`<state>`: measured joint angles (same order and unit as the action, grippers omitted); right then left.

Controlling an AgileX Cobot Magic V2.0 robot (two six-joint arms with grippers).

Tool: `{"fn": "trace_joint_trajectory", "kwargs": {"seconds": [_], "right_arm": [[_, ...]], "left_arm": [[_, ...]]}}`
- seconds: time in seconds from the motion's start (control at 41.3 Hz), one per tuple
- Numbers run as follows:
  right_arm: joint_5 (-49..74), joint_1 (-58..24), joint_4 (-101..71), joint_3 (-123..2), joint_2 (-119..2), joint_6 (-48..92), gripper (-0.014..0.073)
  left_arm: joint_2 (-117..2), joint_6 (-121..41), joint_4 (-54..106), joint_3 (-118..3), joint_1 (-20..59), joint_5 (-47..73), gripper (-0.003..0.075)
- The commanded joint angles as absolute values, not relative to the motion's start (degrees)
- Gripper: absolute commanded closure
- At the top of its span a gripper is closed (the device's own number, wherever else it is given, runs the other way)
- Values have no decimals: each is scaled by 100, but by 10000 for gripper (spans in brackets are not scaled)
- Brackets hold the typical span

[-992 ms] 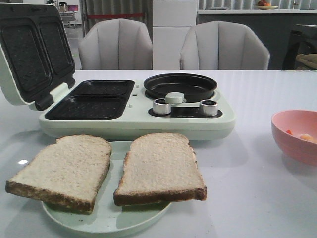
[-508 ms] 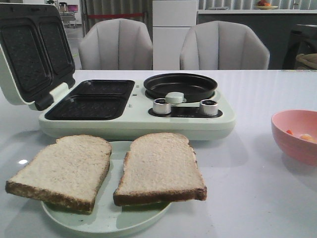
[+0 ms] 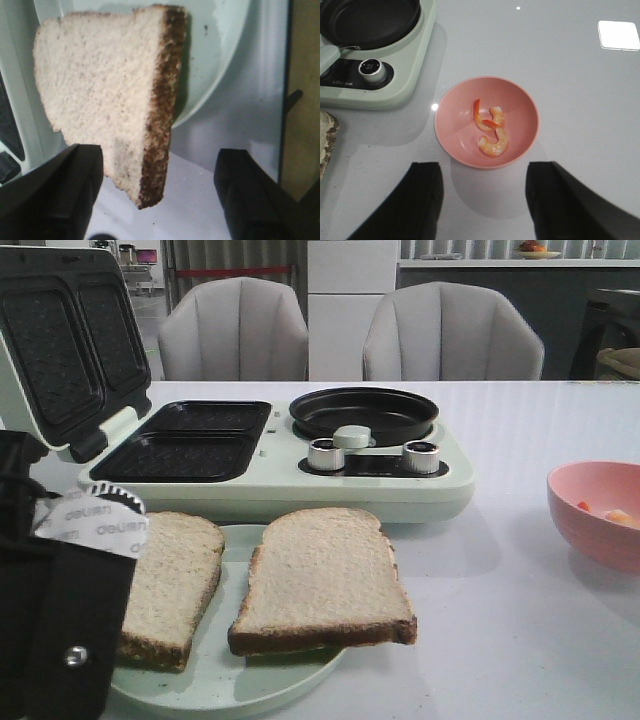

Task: Make breakfast with bread and shrimp
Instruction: 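Grasp the bread slice nearest the left gripper with the left gripper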

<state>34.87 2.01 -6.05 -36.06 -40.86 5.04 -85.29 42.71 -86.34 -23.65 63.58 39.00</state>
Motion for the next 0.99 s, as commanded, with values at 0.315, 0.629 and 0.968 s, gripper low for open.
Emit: {"fn": "trace_joint_trajectory", "kwargs": {"seconds": [0.315, 0.629, 0.968], "right_arm": [[3089, 243, -624, -3755, -4101, 530, 107], [3089, 243, -624, -3755, -4101, 530, 107], [3089, 243, -624, -3755, -4101, 530, 107]], "left_arm": [[-8950, 4837, -9352, -2607, 6037, 4498, 276], [-8950, 4866, -9298, -2607, 6065, 4683, 484], [-8517, 5274, -9104, -2607, 6875, 5821, 621]]}}
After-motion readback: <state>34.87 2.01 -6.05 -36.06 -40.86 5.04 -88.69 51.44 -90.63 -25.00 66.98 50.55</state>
